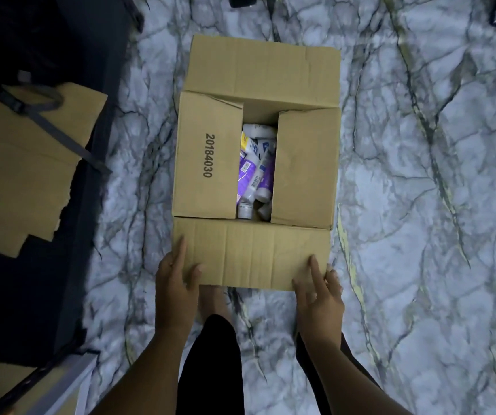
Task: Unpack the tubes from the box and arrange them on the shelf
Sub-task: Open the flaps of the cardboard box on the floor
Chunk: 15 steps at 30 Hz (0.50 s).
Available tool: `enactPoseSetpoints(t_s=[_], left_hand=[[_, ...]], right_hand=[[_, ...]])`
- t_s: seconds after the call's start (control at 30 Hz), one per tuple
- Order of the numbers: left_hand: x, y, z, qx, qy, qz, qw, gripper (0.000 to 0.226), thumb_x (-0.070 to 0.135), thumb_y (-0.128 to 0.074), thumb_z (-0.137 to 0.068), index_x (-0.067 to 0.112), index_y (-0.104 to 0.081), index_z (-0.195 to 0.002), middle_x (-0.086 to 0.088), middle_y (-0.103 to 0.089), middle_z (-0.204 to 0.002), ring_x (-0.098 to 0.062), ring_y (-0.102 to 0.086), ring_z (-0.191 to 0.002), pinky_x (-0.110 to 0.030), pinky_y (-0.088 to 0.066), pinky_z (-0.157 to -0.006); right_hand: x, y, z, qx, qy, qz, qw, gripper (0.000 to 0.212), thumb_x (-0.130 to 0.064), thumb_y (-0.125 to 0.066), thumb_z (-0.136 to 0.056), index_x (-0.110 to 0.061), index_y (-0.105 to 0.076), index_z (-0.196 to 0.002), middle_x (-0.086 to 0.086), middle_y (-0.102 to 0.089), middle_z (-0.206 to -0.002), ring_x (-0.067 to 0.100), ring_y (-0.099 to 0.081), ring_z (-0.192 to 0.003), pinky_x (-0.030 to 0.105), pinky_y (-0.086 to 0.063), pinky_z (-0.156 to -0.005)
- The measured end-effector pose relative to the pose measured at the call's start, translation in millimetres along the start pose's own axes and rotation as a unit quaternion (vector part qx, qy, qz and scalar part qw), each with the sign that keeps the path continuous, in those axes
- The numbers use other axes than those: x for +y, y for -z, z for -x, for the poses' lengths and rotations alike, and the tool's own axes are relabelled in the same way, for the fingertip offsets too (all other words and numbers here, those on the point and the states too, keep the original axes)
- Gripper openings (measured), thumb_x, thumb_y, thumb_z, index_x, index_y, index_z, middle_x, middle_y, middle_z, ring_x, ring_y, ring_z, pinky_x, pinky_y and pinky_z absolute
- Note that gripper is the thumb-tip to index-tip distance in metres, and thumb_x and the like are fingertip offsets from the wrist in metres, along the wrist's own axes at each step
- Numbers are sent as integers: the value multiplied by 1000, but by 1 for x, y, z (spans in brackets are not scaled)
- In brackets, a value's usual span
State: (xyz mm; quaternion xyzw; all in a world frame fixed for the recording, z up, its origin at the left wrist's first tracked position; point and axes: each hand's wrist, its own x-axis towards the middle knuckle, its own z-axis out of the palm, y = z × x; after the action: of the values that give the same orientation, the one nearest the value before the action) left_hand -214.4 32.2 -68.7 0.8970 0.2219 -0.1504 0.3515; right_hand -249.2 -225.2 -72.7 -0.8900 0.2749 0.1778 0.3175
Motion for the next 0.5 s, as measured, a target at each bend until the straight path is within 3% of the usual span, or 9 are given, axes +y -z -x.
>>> enactPoseSetpoints(t_s=[0.2, 0.27, 0.33, 0.5], left_hand=[[2, -11, -9, 0, 15, 19, 1000, 70, 36, -58, -96, 43, -19, -154, -7, -33, -152, -22, -34, -142, -44, -39, -112], [14, -11, -17, 13, 0, -10, 1000, 69, 49, -54, -95, 44, -17, -154, -9, -18, -161, -23, -18, -150, -49, -30, -118], [35, -10, -33, 37, -19, -56, 998, 72, 55, -51, -92, 42, -18, -154, -11, -6, -164, -27, -7, -152, -51, -20, -121], [94, -15, -104, 59, -71, -182, 979, 79, 67, -51, -86, 41, -21, -154, -16, -6, -164, -37, -6, -150, -59, -14, -118]], right_hand=[[7, -3, -13, 1, 17, 18, 1000, 60, -40, -56, -96, -61, -24, -142, 8, -41, -150, 28, -29, -144, 55, -32, -112], [-8, 5, -17, 3, 17, 30, 999, 58, -48, -53, -95, -62, -22, -142, 5, -32, -155, 27, -31, -144, 54, -35, -110], [-30, 13, -31, 28, 17, 65, 997, 59, -53, -51, -93, -58, -22, -145, 2, -18, -160, 24, -22, -147, 54, -37, -109], [-92, 17, -100, 93, 151, 132, 975, 56, -56, -50, -93, -40, -39, -146, 21, -18, -158, 39, -14, -147, 52, -29, -115]])
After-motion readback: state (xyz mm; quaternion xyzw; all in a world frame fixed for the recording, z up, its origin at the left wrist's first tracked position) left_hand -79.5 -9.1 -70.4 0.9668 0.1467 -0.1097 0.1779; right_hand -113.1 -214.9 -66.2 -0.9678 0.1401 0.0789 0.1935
